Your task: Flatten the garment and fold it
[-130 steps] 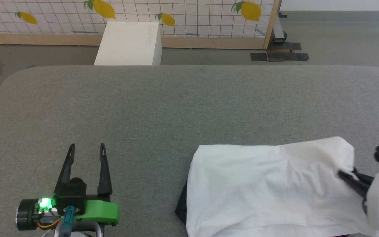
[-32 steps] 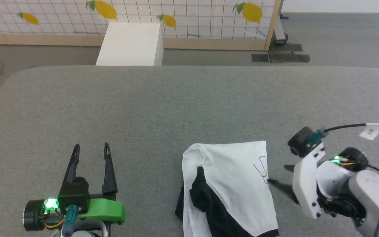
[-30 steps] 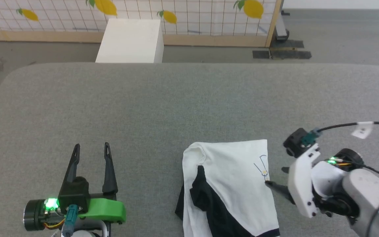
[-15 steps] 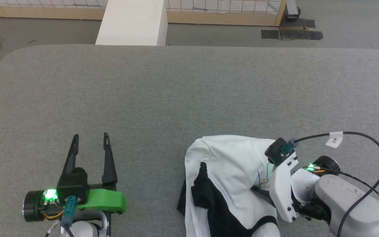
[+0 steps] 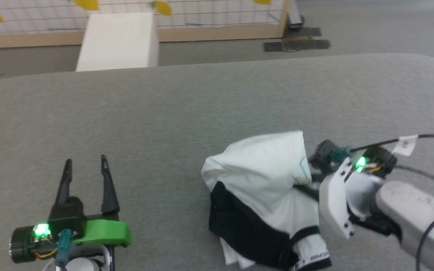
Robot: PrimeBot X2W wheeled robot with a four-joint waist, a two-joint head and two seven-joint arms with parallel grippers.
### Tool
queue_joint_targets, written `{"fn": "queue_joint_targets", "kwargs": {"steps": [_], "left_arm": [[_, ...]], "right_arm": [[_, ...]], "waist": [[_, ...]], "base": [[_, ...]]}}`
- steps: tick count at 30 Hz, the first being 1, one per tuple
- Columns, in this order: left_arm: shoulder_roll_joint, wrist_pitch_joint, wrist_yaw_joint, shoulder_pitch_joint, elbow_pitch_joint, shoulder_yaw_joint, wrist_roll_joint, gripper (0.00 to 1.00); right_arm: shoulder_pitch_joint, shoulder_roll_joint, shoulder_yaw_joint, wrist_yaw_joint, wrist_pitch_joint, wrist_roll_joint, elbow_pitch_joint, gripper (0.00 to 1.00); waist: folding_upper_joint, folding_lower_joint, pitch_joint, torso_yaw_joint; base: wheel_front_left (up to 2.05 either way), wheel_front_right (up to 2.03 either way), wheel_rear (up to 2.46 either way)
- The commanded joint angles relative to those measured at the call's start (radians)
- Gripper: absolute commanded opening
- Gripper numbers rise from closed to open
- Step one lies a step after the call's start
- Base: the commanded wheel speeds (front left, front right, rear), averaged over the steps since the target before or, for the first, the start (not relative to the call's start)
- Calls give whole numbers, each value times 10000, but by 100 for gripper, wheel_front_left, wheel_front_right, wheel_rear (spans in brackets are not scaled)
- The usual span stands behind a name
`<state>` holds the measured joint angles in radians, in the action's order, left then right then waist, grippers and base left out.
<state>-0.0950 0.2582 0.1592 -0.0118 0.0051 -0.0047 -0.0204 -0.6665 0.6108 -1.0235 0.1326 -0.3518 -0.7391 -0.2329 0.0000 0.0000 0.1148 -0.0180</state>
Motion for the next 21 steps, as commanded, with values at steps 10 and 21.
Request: {"fn": "queue_joint_targets", "kwargs": {"steps": [10, 21], "left_arm": [[-414, 36, 132, -860, -770, 232, 282, 100], [-709, 36, 225, -1808, -1748, -208, 498, 100]], "right_arm": [[-1654, 2307, 528, -19, -654, 608, 534, 0], [-2588, 3281, 1454, -19, -265, 1387, -2069, 0]], "waist": [[0, 0, 2335, -2487], [0, 0, 3738, -2299]], "base": [[0, 0, 0], [0, 0, 0]]}}
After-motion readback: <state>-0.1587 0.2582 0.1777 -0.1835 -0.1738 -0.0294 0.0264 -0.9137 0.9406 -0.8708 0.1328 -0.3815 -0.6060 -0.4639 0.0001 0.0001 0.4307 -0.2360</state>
